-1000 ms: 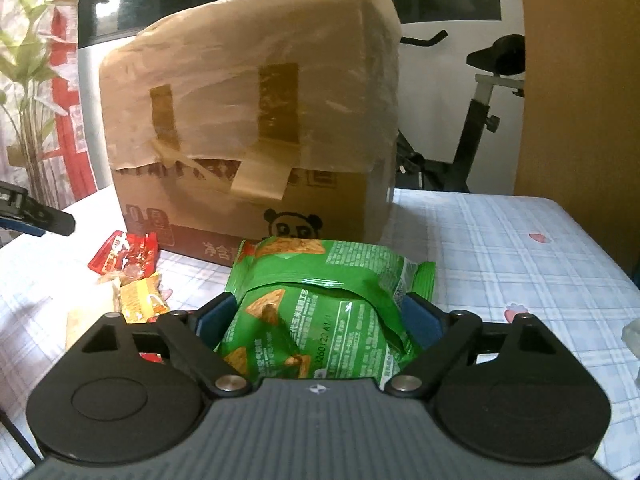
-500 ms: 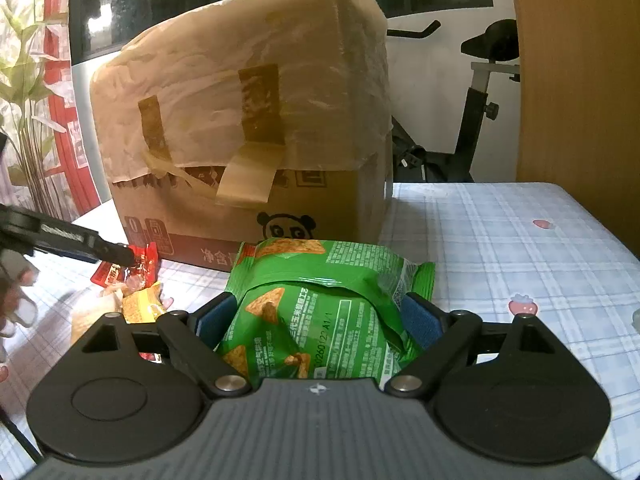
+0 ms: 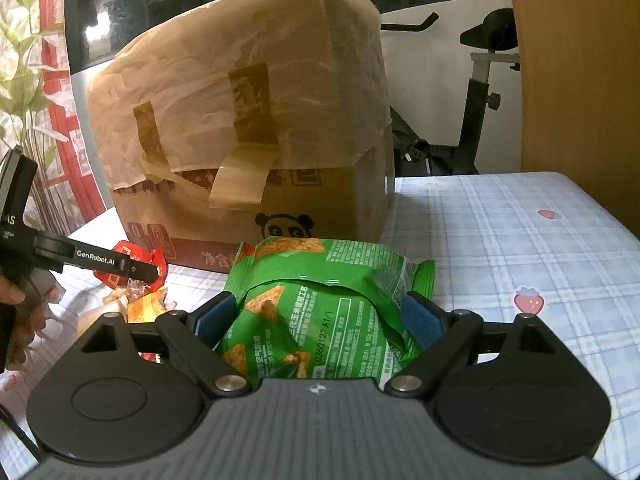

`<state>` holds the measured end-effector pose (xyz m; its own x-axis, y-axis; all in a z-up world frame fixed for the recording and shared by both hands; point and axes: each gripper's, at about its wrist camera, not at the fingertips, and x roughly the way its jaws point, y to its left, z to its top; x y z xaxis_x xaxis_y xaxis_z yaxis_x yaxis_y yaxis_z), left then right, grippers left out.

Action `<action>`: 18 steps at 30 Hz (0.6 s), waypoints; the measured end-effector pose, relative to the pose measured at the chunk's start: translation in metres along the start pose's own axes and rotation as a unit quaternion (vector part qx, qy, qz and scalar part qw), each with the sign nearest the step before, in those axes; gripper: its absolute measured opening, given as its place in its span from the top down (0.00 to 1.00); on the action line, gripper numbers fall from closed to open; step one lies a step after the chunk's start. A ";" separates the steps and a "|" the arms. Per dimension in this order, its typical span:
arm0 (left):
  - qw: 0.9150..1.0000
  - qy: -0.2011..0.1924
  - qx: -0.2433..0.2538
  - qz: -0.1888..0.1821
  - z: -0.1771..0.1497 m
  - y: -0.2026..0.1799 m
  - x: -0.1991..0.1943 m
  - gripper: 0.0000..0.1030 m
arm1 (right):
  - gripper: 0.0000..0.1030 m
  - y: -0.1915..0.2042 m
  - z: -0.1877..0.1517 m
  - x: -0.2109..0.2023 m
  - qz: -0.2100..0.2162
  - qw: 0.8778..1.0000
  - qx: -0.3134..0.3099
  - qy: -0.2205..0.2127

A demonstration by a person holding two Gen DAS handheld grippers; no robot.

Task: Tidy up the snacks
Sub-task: 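Grasp the large green chip bag with the right tool while the left tool grasps the red packet, then carry the green bag and red packet over the box and open both tools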

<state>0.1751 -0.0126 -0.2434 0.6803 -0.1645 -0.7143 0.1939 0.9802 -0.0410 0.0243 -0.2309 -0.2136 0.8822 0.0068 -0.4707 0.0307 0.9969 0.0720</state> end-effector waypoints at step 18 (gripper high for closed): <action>0.999 -0.047 0.002 -0.022 0.000 0.006 -0.064 0.84 | 0.12 0.000 0.000 -0.002 0.003 1.000 0.002 0.001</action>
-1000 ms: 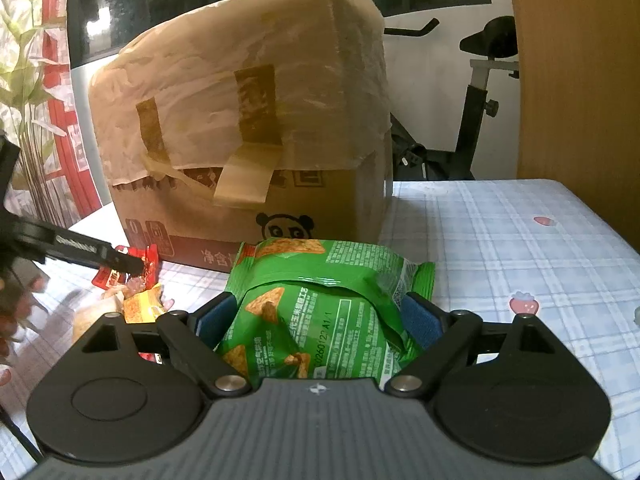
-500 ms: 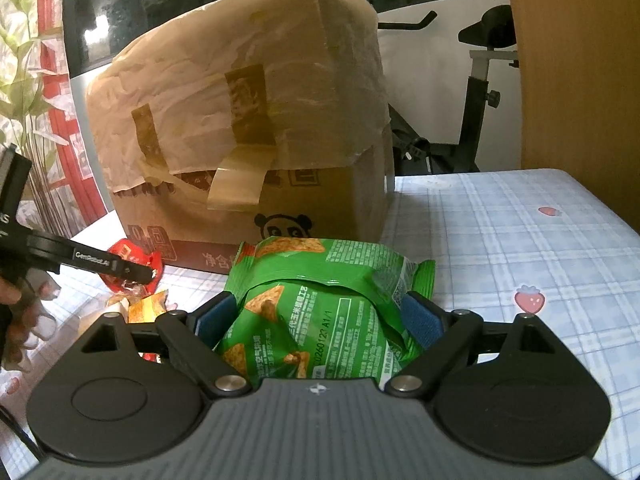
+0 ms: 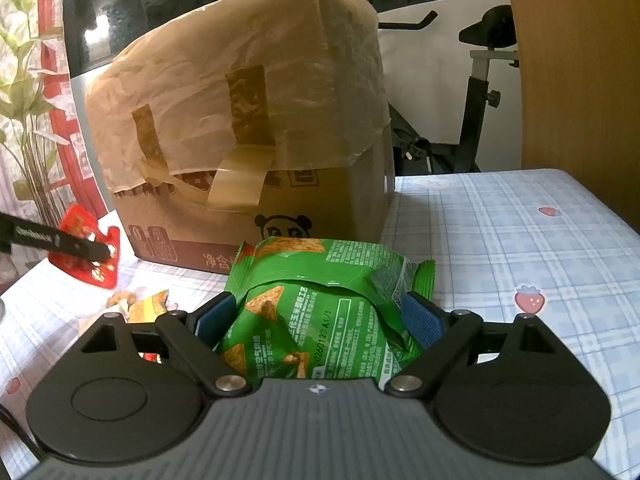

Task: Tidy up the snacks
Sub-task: 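Carry the green bag and red packet over the box and open both tools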

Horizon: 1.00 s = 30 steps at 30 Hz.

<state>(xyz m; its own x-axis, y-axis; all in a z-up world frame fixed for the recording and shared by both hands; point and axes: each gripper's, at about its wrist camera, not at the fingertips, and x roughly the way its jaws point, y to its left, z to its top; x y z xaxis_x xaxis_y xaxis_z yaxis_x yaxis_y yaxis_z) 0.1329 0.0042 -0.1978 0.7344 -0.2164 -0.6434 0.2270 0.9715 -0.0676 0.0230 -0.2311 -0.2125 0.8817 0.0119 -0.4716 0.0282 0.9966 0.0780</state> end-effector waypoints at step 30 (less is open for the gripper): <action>0.987 -0.148 0.027 -0.056 0.049 0.004 -0.129 0.84 | 0.13 0.002 0.088 -0.125 0.001 0.987 0.029 -0.158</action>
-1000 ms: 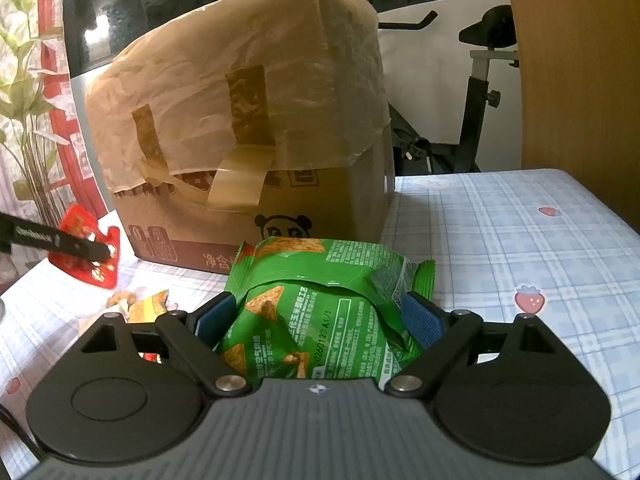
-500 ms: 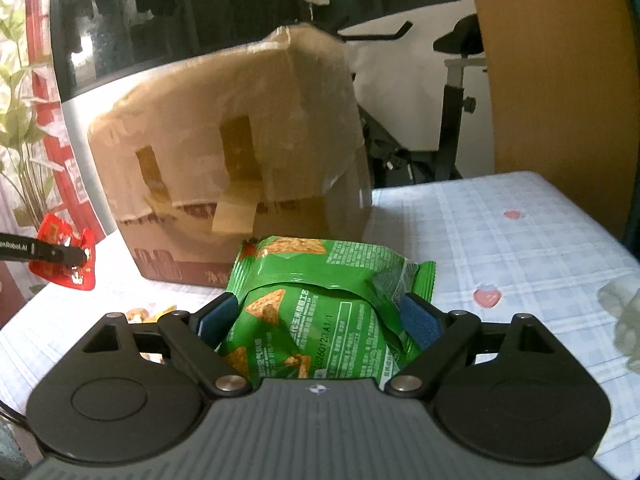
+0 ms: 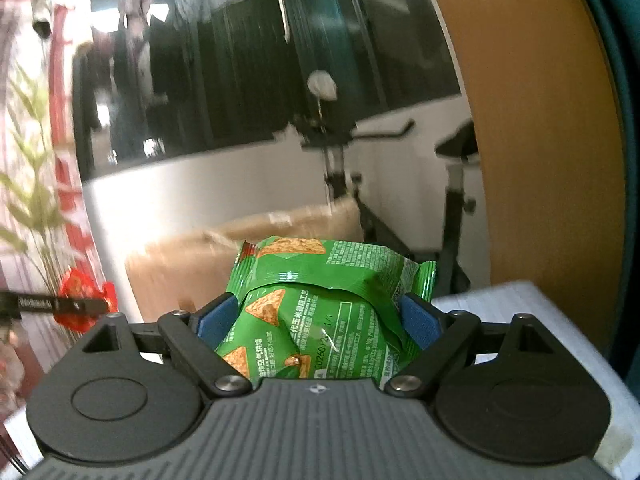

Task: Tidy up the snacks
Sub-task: 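Carry the green bag and red packet over the box and open both tools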

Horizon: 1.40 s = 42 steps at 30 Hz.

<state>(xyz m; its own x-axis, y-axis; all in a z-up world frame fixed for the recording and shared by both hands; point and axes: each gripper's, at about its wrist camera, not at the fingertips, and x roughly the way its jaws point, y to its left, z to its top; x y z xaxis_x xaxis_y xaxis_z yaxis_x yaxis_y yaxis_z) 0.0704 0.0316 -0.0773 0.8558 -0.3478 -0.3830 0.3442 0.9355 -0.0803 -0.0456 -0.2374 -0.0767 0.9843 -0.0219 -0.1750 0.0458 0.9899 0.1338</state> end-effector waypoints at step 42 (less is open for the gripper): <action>0.999 0.008 0.023 0.027 0.092 0.000 0.080 0.43 | 0.08 0.059 0.080 0.163 0.043 0.994 -0.083 0.055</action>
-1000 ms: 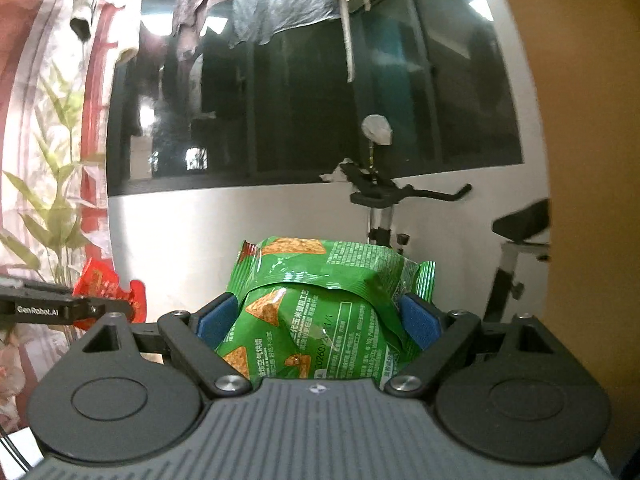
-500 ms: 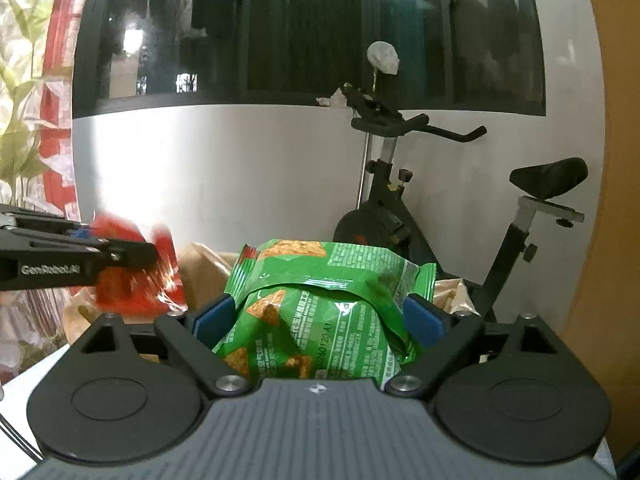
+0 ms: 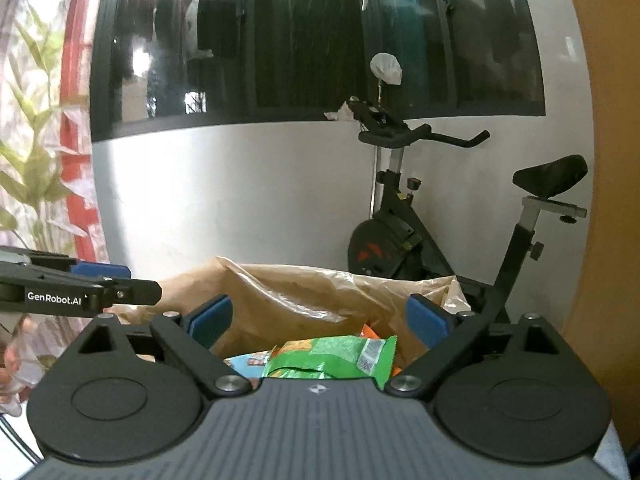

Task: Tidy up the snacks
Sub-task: 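Carry the green bag and red packet over the box and open both tools, then move both open tools back down to the remaining snacks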

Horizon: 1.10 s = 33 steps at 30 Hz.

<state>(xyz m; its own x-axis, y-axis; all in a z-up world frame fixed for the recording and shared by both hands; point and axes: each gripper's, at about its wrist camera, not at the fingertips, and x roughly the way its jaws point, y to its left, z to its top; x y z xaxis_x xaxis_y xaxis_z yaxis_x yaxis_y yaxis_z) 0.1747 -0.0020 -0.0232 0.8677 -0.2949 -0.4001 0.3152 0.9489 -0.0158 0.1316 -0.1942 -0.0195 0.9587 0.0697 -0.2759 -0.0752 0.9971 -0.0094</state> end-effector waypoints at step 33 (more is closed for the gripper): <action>0.994 0.092 -0.060 0.017 -0.138 0.010 -0.021 0.44 | 0.45 -0.014 -0.184 -0.050 -0.042 0.988 -0.039 0.147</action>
<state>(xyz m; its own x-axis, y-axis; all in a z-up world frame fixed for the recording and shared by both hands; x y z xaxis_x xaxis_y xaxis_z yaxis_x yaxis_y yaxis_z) 0.1070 0.0290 -0.1411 0.7890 -0.2469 -0.5626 0.2282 0.9680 -0.1047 0.0340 -0.2167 -0.1827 0.8427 -0.0364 -0.5371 -0.0309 0.9928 -0.1158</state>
